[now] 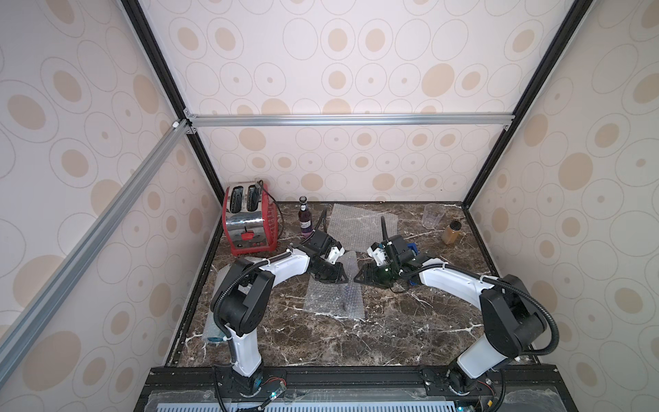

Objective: Wrap wine bottles in bubble wrap
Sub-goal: Wrap the wine bottle in bubble wrap.

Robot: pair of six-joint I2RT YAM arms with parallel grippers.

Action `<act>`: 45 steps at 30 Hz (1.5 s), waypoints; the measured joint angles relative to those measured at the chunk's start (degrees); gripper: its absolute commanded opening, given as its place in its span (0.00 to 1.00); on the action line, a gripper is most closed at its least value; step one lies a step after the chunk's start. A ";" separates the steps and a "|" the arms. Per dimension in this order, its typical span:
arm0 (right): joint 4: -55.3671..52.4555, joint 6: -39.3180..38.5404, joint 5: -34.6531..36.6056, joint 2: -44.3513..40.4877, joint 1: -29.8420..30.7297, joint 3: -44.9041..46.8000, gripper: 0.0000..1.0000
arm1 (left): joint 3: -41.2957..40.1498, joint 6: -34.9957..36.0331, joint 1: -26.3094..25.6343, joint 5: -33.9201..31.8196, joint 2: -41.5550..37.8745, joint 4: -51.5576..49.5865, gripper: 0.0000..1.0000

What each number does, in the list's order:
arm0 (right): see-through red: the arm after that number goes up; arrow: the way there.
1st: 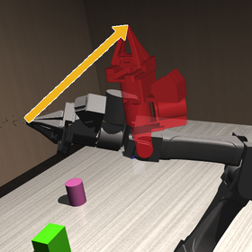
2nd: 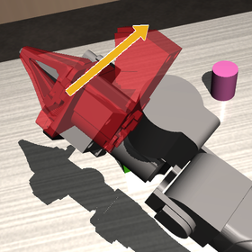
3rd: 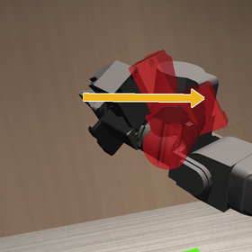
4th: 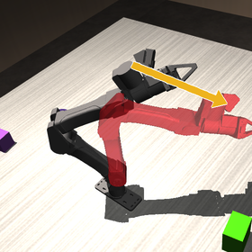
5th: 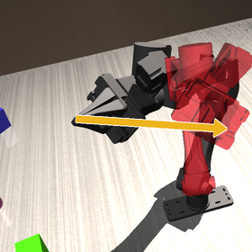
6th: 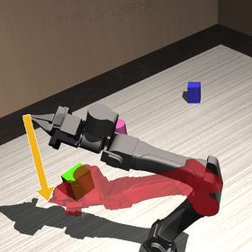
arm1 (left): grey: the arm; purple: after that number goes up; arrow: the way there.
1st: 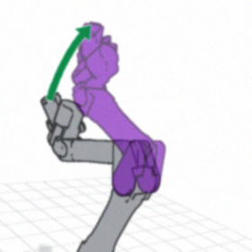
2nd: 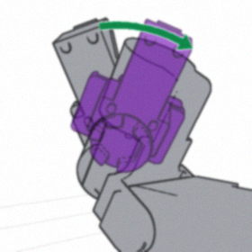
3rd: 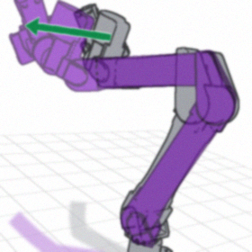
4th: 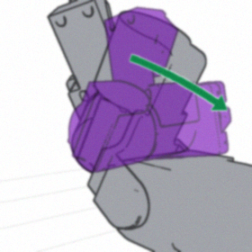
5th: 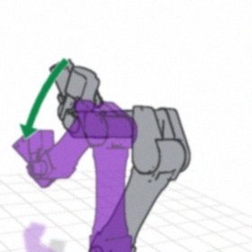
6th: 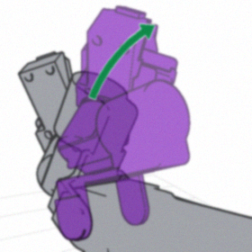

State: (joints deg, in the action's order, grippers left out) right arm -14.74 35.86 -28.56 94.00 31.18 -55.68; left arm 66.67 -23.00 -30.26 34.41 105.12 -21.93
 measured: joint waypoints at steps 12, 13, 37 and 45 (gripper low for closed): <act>1.55 0.98 0.07 1.38 0.09 1.18 0.60 | 1.16 1.36 0.00 -0.98 0.00 -2.23 0.00; 2.12 1.18 -0.04 1.38 0.11 1.31 0.60 | 1.18 1.77 0.00 -1.46 0.00 -2.51 0.00; 10.91 5.79 1.20 5.92 4.57 1.99 0.59 | 2.19 1.01 0.04 -4.46 5.11 -4.50 0.00; 10.86 6.75 2.32 7.91 5.75 0.11 0.59 | 1.70 -1.77 0.13 -4.48 3.93 -4.59 0.14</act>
State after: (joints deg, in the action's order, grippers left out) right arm -3.88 42.61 -26.24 101.91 36.93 -55.57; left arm 68.38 -24.77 -30.13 29.93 109.06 -26.52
